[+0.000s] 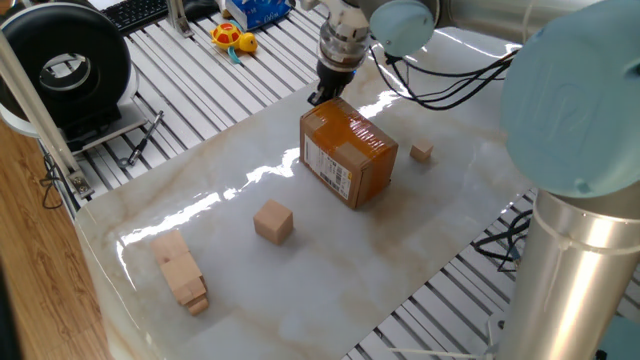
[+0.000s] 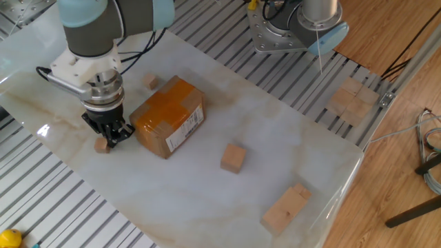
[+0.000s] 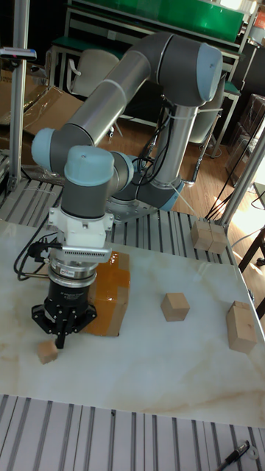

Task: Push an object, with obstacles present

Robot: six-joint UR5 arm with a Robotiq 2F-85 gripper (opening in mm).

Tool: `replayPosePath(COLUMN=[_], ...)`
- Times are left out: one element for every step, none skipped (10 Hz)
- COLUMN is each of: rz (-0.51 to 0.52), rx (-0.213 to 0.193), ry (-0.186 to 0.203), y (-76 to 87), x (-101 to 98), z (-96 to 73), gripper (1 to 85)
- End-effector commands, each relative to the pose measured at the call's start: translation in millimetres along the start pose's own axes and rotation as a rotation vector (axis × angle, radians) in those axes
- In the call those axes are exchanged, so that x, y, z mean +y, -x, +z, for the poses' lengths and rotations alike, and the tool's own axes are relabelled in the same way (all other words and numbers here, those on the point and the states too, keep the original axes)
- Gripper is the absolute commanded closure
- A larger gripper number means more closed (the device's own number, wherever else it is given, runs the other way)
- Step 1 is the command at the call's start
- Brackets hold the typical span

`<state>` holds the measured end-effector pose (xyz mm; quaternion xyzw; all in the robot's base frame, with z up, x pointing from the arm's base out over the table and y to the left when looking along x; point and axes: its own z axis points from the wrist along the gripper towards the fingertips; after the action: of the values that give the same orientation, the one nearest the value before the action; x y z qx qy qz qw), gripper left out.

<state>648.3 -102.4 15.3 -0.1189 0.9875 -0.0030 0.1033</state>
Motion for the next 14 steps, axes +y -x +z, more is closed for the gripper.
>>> replayPosePath(rz=[0.001,0.012,0.016,0.018,0.021,0.02,0.02,0.021,0.018,0.01,0.005,-0.004,-0.02,-0.031], rx=[-0.003,0.001,0.002,0.004,0.01,0.014,0.016,0.015,0.015,0.015,0.018,0.018,0.017,0.013], ry=[0.006,0.008,0.005,0.007,0.009,0.007,0.005,0.007,0.01,0.01,-0.002,-0.009,-0.01,-0.007], y=[-12.9,-13.9,-14.1,-14.8,-16.3,-17.3,-17.7,-17.6,-17.5,-17.5,-17.2,-16.8,-16.6,-15.9], x=[-17.6,-16.9,-17.7,-17.1,-16.7,-17.3,-17.6,-17.2,-16.4,-16.4,-18.0,-19.8,-21.4,-21.7], z=[-5.9,-5.9,-5.9,-5.9,-5.9,-5.9,-5.9,-5.9,-5.9,-5.9,-7.3,-8.2,-8.7,-9.3], gripper=[84.3,84.3,84.3,84.3,84.3,84.3,84.3,84.3,84.3,84.3,84.3,84.3,84.3,84.3])
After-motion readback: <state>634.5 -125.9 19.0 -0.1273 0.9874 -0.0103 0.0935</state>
